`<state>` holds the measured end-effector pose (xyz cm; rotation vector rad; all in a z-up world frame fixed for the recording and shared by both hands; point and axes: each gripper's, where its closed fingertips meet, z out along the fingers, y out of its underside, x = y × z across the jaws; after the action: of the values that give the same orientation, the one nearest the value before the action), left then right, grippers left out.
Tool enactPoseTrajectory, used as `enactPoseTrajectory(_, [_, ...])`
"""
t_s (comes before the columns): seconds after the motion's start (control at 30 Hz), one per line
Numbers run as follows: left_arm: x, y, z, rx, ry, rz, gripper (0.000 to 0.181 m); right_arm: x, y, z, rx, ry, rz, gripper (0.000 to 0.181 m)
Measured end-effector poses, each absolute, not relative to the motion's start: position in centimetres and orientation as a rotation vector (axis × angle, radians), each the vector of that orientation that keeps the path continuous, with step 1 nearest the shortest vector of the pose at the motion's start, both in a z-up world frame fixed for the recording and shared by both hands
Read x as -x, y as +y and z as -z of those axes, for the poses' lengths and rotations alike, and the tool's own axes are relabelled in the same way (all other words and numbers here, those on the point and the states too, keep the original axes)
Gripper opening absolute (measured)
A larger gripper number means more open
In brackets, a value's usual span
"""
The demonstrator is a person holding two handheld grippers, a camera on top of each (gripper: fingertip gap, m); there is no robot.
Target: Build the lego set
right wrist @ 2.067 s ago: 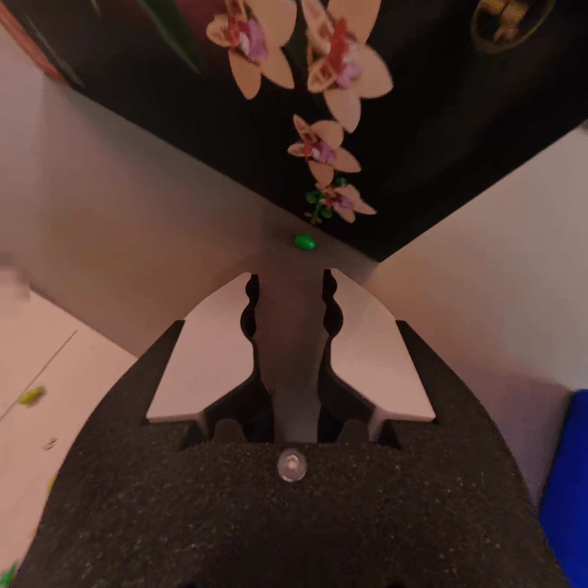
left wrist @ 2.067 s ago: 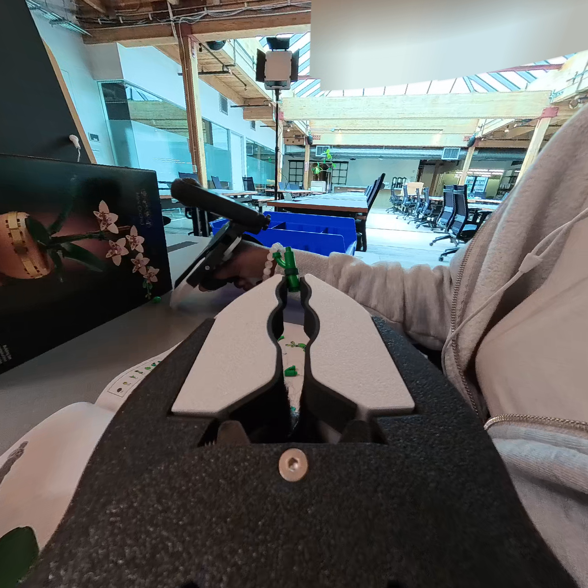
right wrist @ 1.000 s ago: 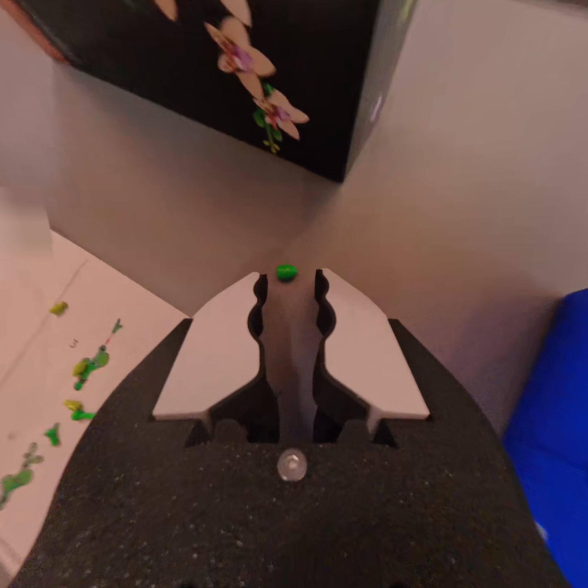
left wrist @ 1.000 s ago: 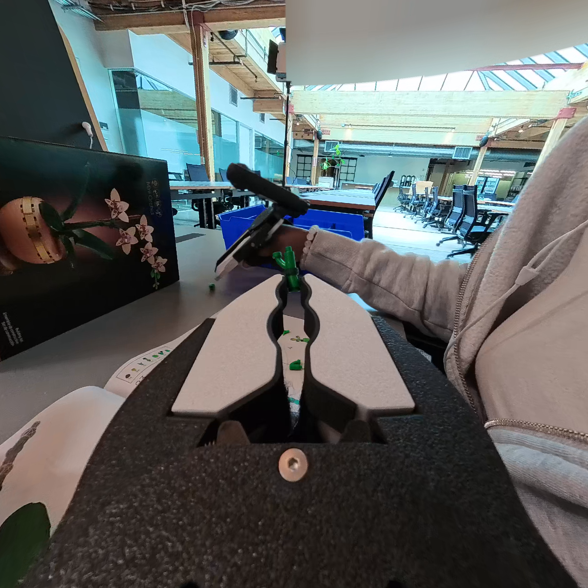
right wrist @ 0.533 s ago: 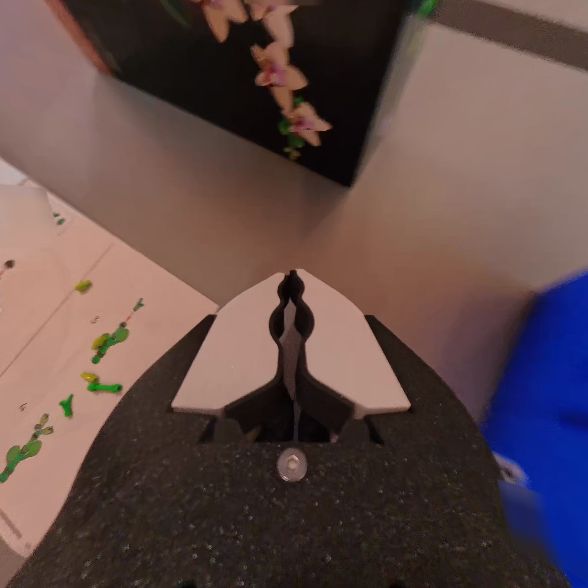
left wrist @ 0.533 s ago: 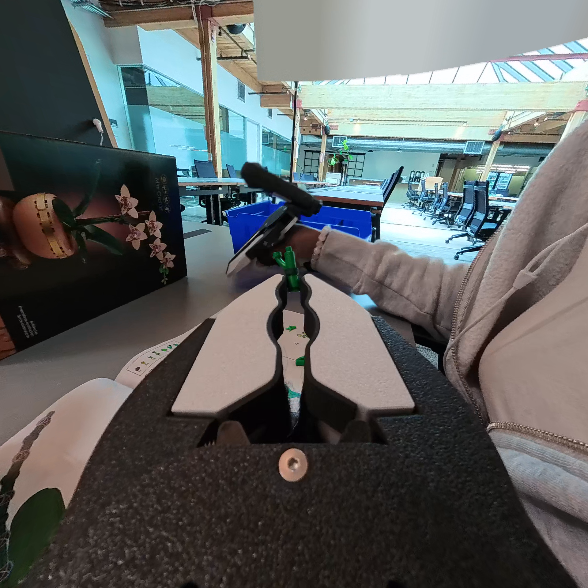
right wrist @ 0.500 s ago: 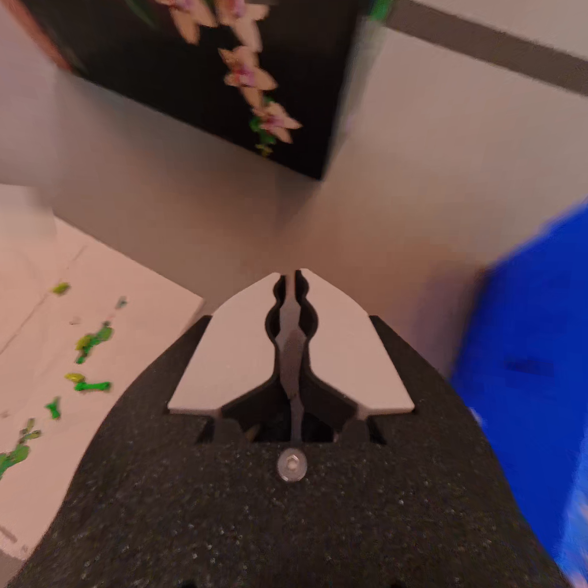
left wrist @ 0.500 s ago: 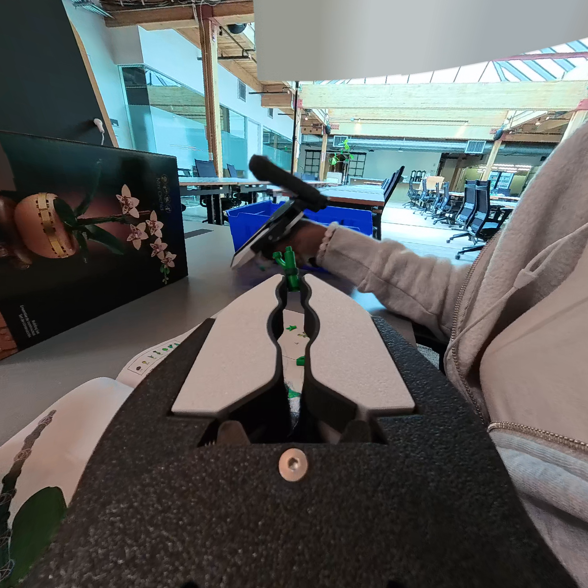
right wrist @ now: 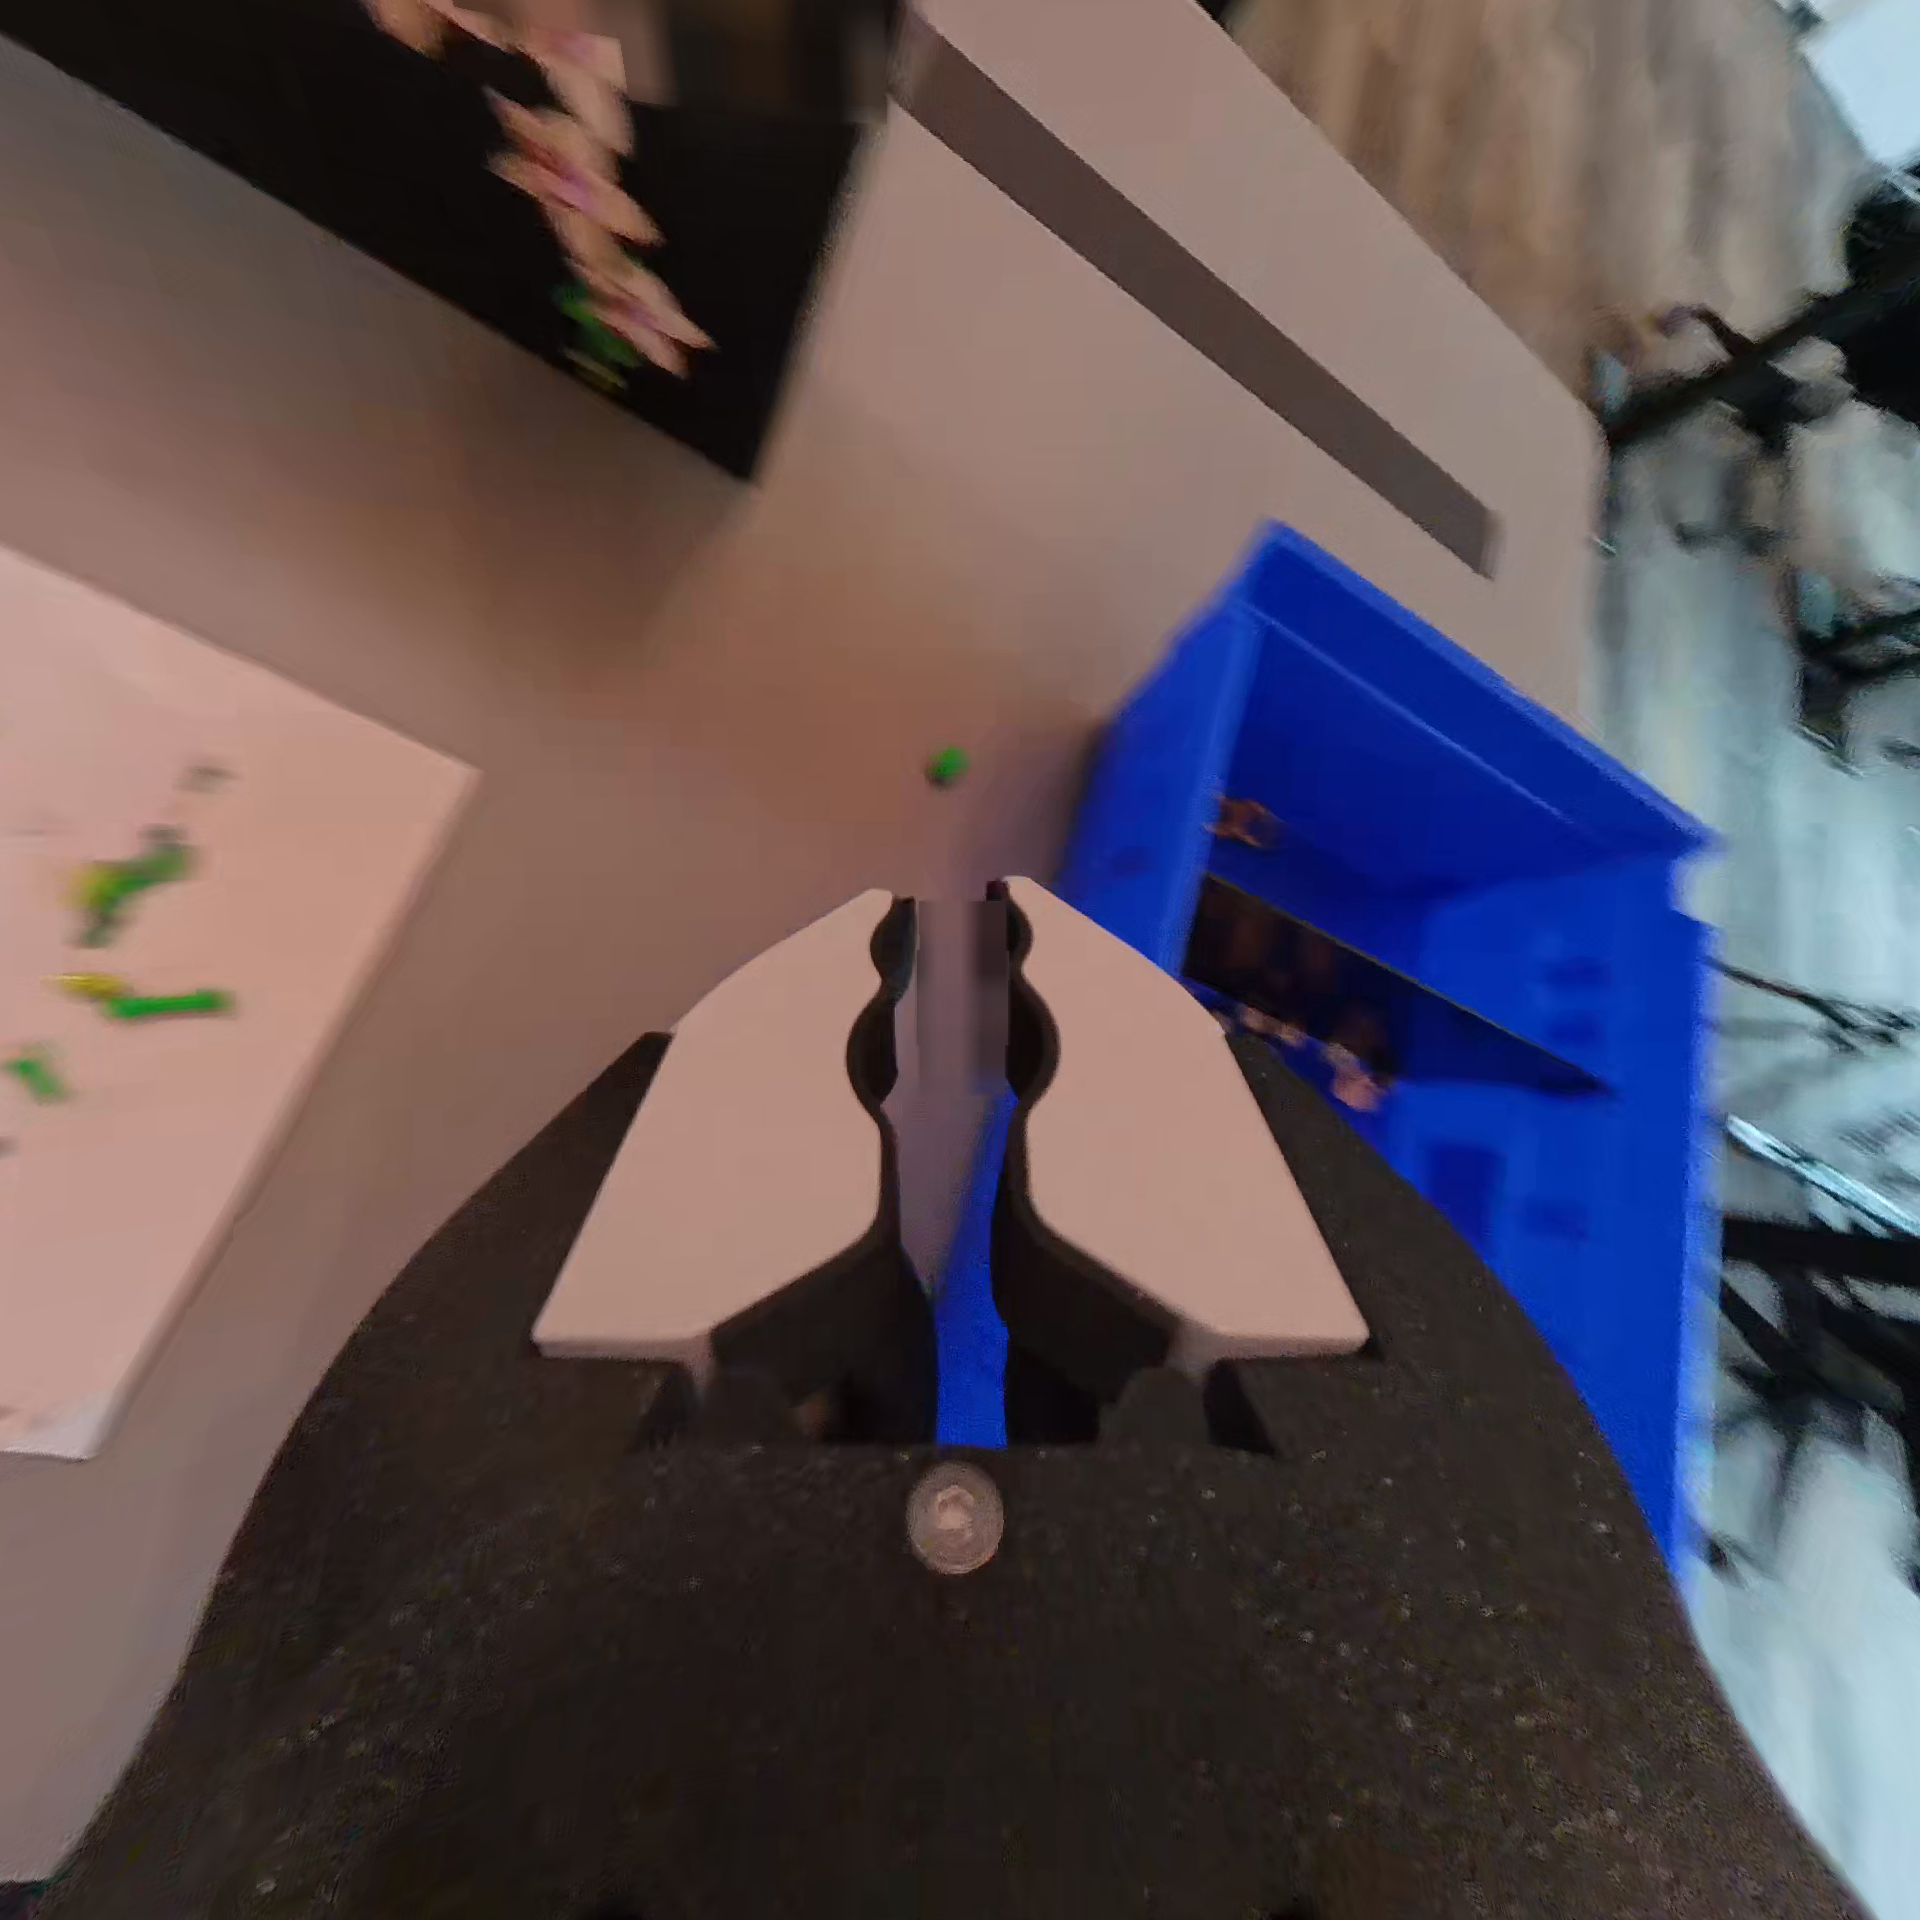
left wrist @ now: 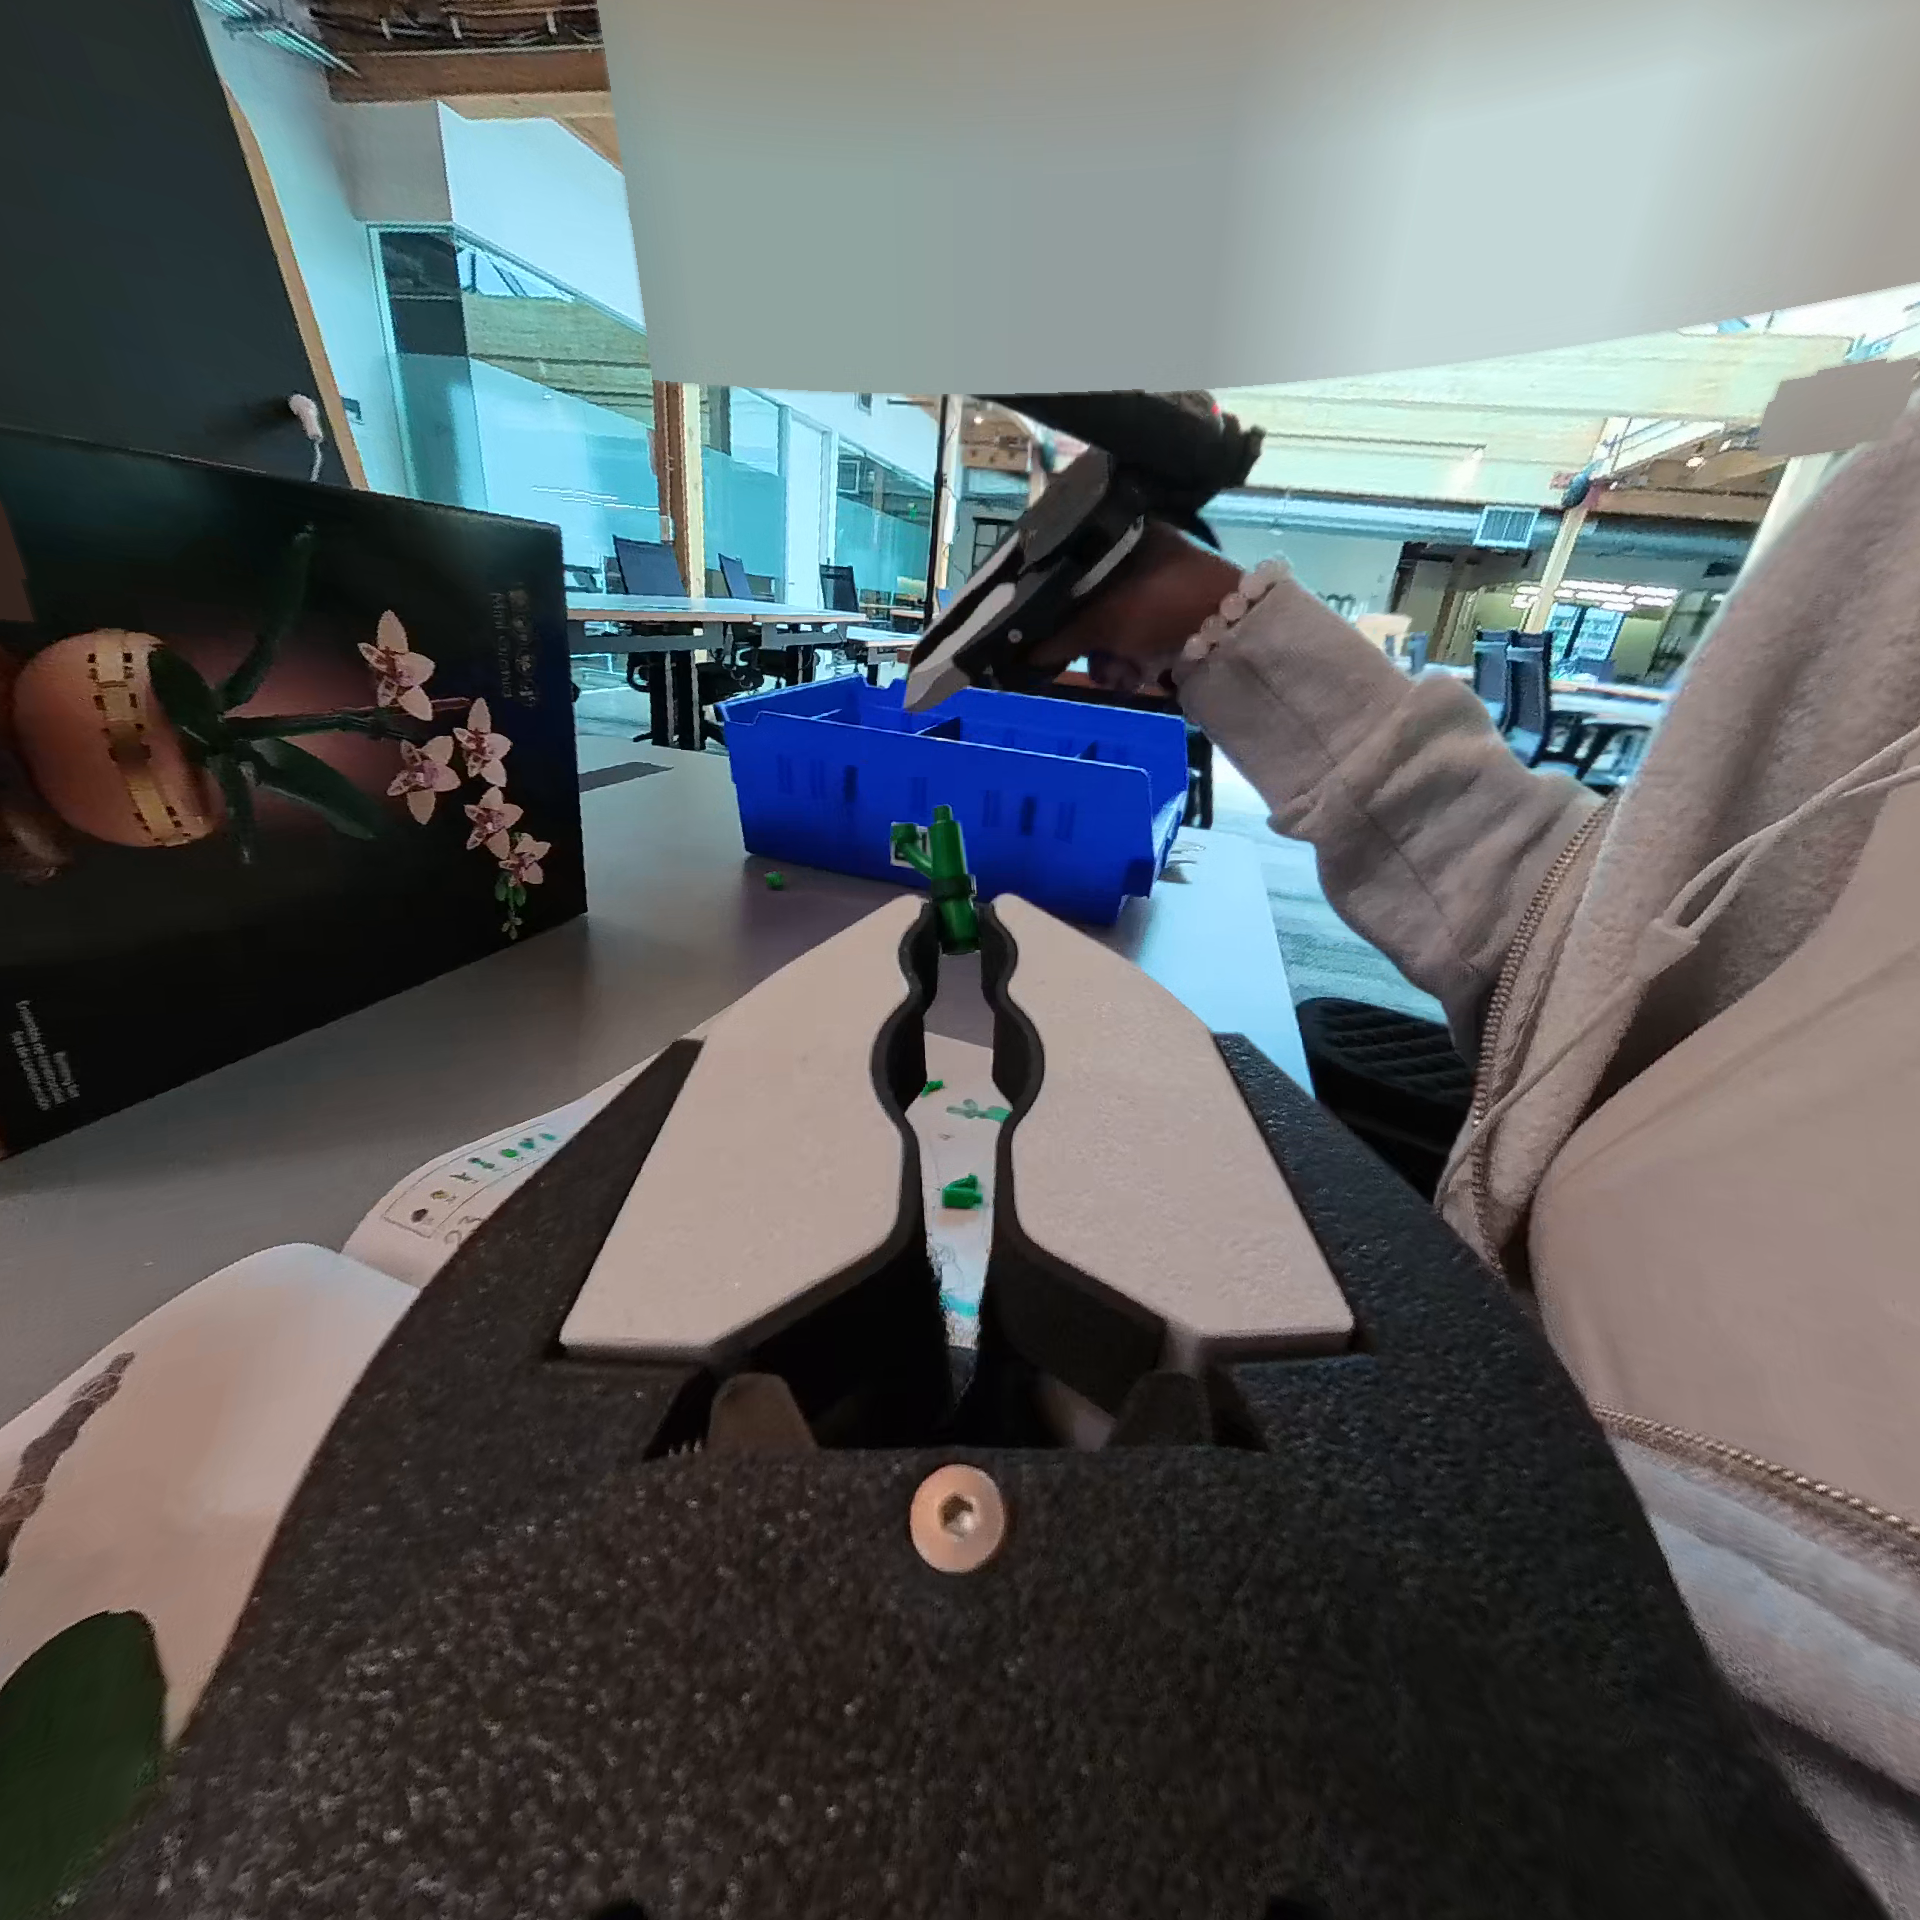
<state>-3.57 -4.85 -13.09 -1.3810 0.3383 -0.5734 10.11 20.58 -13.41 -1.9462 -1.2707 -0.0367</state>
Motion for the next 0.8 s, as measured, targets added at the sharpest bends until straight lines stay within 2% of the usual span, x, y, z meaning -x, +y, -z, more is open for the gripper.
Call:
enactPoseTrajectory(0.13, [3.2,-4.9,13.1,1.382,0.348,0.594,0.006,-7.0,23.3,17.8,1.894,-1.148,0.092,0.007])
enactPoseTrajectory(0.2, [3.1,-5.0,13.1,1.379,0.353,0.592,0.006,-5.0,25.0,21.4,2.002,-1.07,-0.046,0.018])
enactPoseTrajectory(0.27, [3.2,-5.0,13.1,1.378,0.355,0.577,0.006,-3.0,26.3,23.3,2.071,-0.955,-0.27,0.042])
enactPoseTrajectory(0.33, [3.4,-5.0,13.2,1.383,0.356,0.557,0.006,-3.2,26.8,25.2,2.171,-0.977,-0.266,0.045])
enactPoseTrajectory(0.4, [3.7,-5.1,13.1,1.381,0.347,0.556,0.006,-3.5,27.1,25.3,2.155,-0.976,-0.267,0.04])
enactPoseTrajectory(0.5, [3.5,-5.2,12.9,1.368,0.339,0.593,0.006,-3.0,26.4,25.5,2.133,-1.011,-0.342,0.009])
enactPoseTrajectory(0.7, [3.6,-5.1,13.1,1.378,0.345,0.568,0.006,-2.9,26.2,25.6,2.101,-1.08,-0.355,0.008])
enactPoseTrajectory(0.8, [3.6,-5.0,13.2,1.385,0.339,0.571,0.006,-1.0,23.5,23.7,1.967,-1.155,-0.58,0.008])
